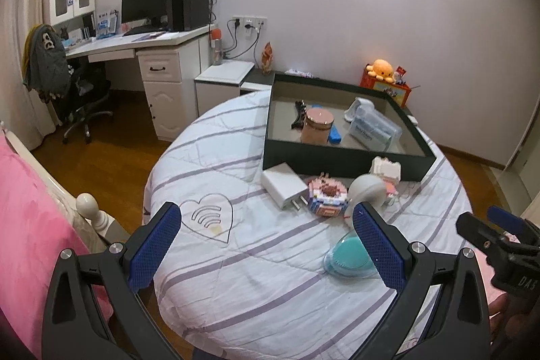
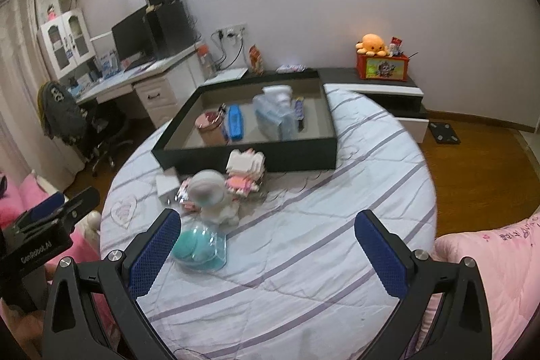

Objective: Organize rigid objects
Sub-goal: 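Withdraw both tools from the box toward the remaining table items, then grasp the teal brush case with left tool while right tool grasps white astronaut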

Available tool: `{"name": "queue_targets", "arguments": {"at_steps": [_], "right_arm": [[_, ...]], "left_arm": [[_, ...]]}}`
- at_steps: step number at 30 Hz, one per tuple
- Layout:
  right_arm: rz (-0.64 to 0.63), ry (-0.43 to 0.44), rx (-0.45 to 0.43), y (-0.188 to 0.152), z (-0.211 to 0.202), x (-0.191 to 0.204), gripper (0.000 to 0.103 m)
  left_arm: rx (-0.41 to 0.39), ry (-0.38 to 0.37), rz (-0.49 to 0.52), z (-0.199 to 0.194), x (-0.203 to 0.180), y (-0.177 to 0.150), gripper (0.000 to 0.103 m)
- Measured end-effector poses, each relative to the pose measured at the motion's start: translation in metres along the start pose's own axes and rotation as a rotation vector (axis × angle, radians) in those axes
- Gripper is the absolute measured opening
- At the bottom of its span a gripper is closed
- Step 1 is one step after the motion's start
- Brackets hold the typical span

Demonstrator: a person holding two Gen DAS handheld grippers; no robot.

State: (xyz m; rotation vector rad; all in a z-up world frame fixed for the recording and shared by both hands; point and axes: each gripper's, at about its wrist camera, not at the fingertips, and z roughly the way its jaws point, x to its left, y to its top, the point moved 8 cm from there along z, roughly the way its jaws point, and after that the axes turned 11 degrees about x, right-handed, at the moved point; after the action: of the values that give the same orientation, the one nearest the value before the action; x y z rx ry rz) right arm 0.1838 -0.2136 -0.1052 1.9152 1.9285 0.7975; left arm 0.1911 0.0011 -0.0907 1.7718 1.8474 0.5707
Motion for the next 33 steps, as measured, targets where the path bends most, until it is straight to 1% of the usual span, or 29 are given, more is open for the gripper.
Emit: {"name": "queue_targets", "arguments": {"at_steps": [4,7,17,20,23,27,29,30,32,33], "right_arm": [[-0.024,0.014,0.043,-0.007,0.017,0.009,0.103],[-0.012,0.014,0.06,-0.008,0.025,0.006,0.103],[0.033,0.015,0.072,0.004,0.039,-0.013,0.103],[0.038,0.022,0.084,0.005,0.046,-0.018,0.103],[0.039,0.031,0.096,0.004,0.052,-0.02,0.103],[0.044,0.04,0.11,0.003,0.059,-0.023,0.103],[0.048,0.041,0.119,0.002,0.063,-0.025,0.103],[0.048,0.042,0.123,0.001,0.066,-0.026,0.103],[0.047,0.042,0.132,0.0,0.07,-0.026,0.103],[0.046,0.043,0.136,0.0,0.073,-0.026,0.103]], "left_arm": [[0.037,-0.002,0.017,0.012,-0.004,-0.012,0.103],[0.063,-0.013,0.039,0.022,-0.012,-0.02,0.103],[0.116,-0.07,0.105,0.05,-0.055,-0.033,0.103],[0.14,-0.075,0.121,0.061,-0.067,-0.039,0.103],[0.166,-0.087,0.121,0.073,-0.076,-0.042,0.103],[0.183,-0.129,0.089,0.088,-0.085,-0.04,0.103],[0.192,-0.12,0.09,0.096,-0.088,-0.041,0.103],[0.208,-0.104,0.1,0.102,-0.089,-0.044,0.103],[0.209,-0.109,0.096,0.106,-0.089,-0.047,0.1],[0.192,-0.119,0.085,0.104,-0.087,-0.046,0.093]]}}
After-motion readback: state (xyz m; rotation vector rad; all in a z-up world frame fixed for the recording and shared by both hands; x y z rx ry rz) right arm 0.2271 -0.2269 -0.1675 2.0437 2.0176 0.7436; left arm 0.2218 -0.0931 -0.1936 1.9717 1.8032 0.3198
